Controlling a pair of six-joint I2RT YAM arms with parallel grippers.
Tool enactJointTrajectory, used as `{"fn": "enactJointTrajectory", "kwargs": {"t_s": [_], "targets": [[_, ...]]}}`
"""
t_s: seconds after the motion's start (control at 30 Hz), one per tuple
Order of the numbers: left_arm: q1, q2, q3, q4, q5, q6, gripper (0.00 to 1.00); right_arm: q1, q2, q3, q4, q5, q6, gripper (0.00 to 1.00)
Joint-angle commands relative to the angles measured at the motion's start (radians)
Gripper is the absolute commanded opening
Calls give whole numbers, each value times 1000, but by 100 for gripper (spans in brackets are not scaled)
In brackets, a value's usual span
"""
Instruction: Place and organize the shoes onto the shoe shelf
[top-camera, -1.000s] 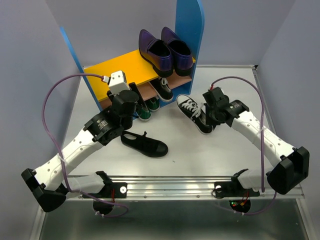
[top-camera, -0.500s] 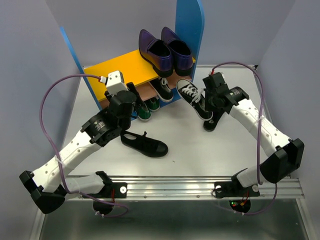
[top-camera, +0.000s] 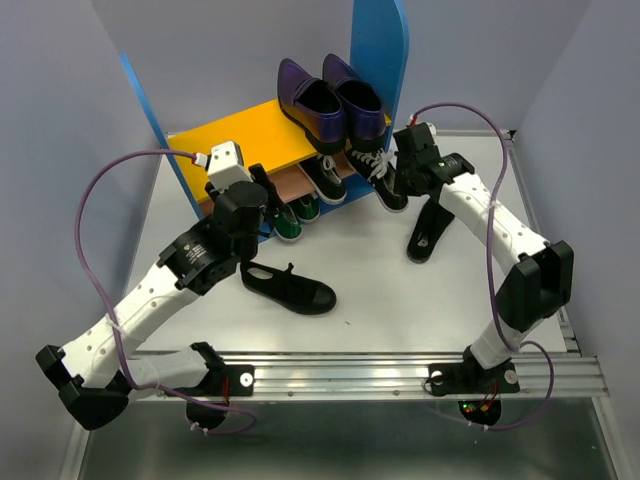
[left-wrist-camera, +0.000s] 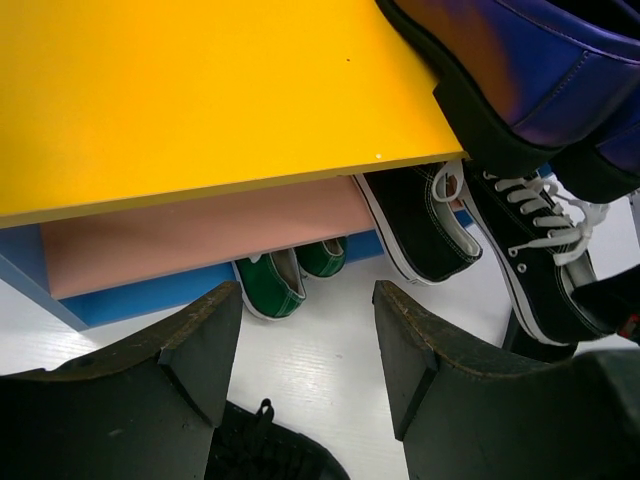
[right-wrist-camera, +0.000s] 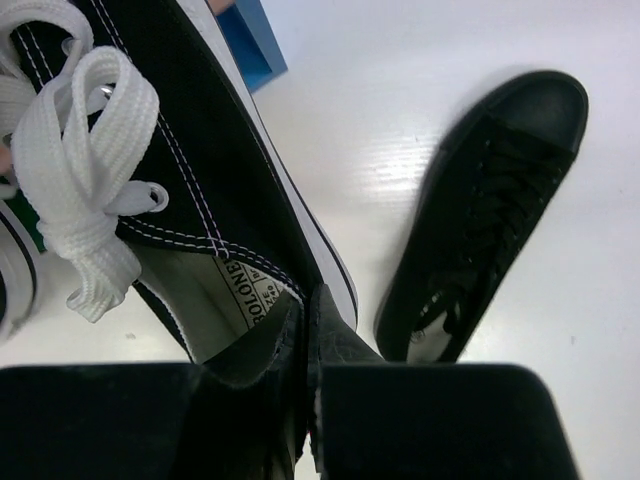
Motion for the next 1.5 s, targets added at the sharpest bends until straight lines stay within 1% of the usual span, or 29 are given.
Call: {"fn": "enactJointTrajectory", "kwargs": {"t_s": [0.0, 0.17, 0.3, 0.5, 0.53, 0.6, 0.63, 0.67, 0.8, 1.0, 1.23, 1.47], "targets": [[5, -36, 4, 2, -29, -2, 66, -9, 15, 109, 204, 15, 48, 1], [7, -57, -2, -9, -36, -18, 66, -9, 77, 145, 268, 28, 57, 1], [7, -68, -5, -15, -38, -22, 66, -9, 130, 204, 282, 13, 70, 1], [7, -73, -5, -21, -39, -24, 66, -9, 183, 228, 311, 9, 108, 1], [7, -73, -5, -21, -39, -24, 66, -9, 184, 225, 317, 8, 114, 3], [7, -73, -8, -24, -44, -24, 66, -9, 187, 215, 332, -7, 128, 16], [7, -73, -8, -25, -44, -24, 66, -9, 187, 214, 333, -12, 133, 26], [7, -74, -6, -27, -44, -24, 66, -9, 187, 208, 334, -17, 137, 33], [7, -76, -11, -25, -43, -27, 66, -9, 166, 179, 336, -47, 148, 41], [9, -62, -5, -18, -36, -25, 66, -9, 100, 127, 337, -58, 160, 41], [9, -60, -11, -15, -35, -24, 66, -9, -12, 5, 337, -21, 159, 42], [9, -48, -17, -6, -27, -24, 66, -9, -102, -75, 336, -4, 162, 42]]}}
